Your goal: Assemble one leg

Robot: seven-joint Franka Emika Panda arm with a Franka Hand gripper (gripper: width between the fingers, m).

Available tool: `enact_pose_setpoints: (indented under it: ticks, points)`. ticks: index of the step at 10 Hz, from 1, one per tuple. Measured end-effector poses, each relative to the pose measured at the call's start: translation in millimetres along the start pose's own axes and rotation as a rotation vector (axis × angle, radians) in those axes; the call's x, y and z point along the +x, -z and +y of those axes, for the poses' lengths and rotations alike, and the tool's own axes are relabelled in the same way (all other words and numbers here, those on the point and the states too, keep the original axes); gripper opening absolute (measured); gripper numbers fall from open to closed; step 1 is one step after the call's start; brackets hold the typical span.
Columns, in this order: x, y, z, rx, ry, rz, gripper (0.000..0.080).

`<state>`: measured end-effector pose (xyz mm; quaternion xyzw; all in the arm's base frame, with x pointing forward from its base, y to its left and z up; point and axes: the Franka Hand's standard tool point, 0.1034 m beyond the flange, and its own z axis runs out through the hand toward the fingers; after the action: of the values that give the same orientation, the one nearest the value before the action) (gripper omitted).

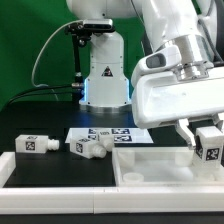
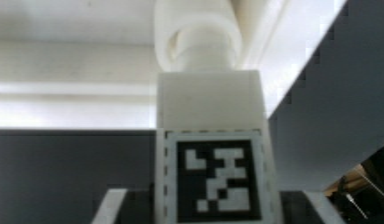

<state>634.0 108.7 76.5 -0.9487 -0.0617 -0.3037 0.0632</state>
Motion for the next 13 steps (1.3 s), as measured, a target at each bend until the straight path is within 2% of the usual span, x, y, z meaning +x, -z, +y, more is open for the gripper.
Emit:
enact_pose_setpoints:
  ticks: [2, 6, 7, 8, 9, 10, 11, 13]
  points:
    - [-0.2, 0.2, -0.6, -0.005, -0.002, 0.013, 0.0285]
    - [-4.5, 2.1, -3.1, -0.042, -0.019, 0.033, 0.0285]
    - [-4.1, 2.0, -2.7, -0.038, -0.018, 0.022, 0.0285]
    - [-6.5, 0.3, -3.6, -0.025, -0.02, -0.014, 0.0363]
    - [-7.6, -0.2, -3.9, -0.024, -0.02, -0.018, 0.0363]
    - [-8.1, -0.4, -4.1, -0.023, -0.02, -0.02, 0.0512]
    - [-8.4, -0.5, -4.1, -0.023, -0.02, -0.021, 0.0619]
    - [-8.5, -0.6, -4.1, -0.023, -0.02, -0.022, 0.0643]
